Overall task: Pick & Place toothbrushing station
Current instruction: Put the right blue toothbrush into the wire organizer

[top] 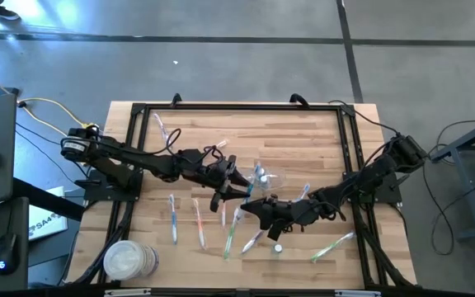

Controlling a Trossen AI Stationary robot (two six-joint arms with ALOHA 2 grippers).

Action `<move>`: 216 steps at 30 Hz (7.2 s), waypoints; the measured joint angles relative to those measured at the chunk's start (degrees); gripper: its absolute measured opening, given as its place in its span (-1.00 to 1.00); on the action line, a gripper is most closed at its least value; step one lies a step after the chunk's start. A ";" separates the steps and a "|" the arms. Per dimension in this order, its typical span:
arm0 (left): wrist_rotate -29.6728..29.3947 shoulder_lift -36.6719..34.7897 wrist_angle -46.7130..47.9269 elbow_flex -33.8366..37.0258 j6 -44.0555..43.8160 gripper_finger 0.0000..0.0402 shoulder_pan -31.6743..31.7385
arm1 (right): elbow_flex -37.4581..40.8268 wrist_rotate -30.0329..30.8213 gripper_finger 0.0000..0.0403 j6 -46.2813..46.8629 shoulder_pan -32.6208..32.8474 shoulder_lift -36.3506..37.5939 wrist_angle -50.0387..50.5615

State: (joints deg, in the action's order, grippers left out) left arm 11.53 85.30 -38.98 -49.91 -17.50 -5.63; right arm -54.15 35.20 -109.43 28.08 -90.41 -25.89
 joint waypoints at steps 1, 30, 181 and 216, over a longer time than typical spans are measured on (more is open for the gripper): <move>0.00 0.00 0.06 0.00 0.51 -0.23 0.00 | 0.00 0.00 -0.90 0.05 0.00 0.00 0.08; -0.07 -0.02 1.51 0.02 4.81 -0.97 0.00 | 0.02 3.52 -0.56 15.62 1.10 -0.13 1.86; -15.63 -3.67 17.17 0.07 12.53 0.15 0.00 | 0.00 2.80 -0.95 140.72 -10.66 30.31 68.92; -15.56 -3.67 24.19 0.09 11.18 0.15 0.00 | 0.00 -10.31 -0.92 137.53 -22.51 12.51 60.85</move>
State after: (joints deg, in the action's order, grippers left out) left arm -4.03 81.62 -14.79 -49.82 -6.33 -5.63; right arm -54.15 24.89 28.11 5.57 -77.90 34.95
